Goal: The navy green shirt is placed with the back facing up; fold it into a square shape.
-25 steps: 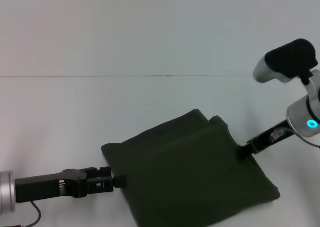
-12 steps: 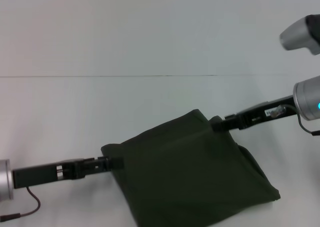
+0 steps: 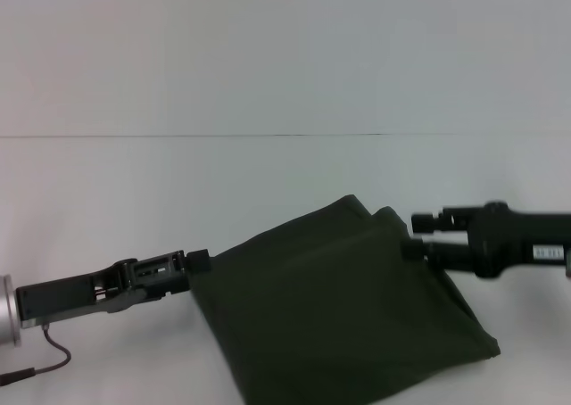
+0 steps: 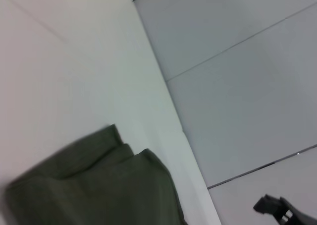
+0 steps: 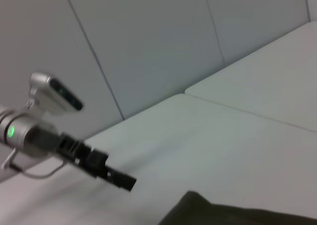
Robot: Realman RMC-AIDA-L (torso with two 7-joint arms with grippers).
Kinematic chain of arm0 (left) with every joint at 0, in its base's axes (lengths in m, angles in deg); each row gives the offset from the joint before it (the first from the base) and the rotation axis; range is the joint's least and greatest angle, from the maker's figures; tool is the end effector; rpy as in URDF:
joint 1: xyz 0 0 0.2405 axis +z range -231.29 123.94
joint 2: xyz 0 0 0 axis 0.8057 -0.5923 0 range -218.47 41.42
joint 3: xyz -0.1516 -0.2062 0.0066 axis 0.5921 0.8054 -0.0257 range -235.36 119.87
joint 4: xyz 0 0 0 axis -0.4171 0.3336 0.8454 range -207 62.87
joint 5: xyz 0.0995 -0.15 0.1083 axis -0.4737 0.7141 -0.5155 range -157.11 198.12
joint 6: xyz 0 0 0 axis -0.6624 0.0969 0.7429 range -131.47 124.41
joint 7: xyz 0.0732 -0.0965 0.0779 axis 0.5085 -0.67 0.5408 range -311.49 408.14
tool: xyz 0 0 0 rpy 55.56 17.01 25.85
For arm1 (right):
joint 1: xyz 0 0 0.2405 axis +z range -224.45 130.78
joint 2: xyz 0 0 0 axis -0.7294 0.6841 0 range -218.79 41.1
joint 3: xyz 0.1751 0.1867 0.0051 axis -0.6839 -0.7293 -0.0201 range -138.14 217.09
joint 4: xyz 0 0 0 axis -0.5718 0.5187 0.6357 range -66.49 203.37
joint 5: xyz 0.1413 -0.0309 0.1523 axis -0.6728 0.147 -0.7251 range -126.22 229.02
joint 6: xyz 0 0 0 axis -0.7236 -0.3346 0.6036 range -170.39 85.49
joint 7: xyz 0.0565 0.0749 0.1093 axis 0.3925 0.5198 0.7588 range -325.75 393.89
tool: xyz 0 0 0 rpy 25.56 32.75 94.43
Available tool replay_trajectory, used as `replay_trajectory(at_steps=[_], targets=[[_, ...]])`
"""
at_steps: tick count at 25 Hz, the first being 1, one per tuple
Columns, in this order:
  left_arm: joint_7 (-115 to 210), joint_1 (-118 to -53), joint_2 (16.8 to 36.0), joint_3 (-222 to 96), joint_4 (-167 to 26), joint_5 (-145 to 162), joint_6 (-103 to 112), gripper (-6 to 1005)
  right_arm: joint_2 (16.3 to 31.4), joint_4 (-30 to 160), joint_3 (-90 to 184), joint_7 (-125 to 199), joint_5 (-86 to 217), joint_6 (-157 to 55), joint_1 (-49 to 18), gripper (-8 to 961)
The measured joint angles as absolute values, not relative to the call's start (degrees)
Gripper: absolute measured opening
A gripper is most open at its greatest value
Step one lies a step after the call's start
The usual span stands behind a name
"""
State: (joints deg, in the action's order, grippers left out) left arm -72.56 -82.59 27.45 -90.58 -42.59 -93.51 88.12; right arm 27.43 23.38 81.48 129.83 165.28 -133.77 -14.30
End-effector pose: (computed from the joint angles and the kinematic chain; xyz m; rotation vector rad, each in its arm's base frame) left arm -0.2875 0.3162 0.0111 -2.3135 -1.8119 -0.9771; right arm 0.2409 0.3532 0.0353 -2.7259 0.7785 0.6700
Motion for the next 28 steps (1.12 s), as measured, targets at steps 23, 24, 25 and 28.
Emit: replay_trajectory(at_steps=[23,24,25,28], targets=[[-94.2,-87.6,27.65,-95.5,-42.8,-102.7,77.2,916,29.07,28.3,74.7,103.3,165.2,-131.2,-23.7,938],[-94.7,-87.5,27.7,-96.0,-42.8,-102.7,76.5,915,29.07,28.3,74.5,103.2,165.1,-131.2,-23.8,938],[-95.1,-87.4,27.76,-96.2,-42.8,-102.7,75.8,915,29.08,28.3,74.4,103.2,165.1,-131.2,-23.8,937],[-95.8,-87.0,27.87,-96.5,-42.8,-102.7,74.2,915,29.1,28.3,74.3,103.1,165.1,-131.4,-24.0,937]])
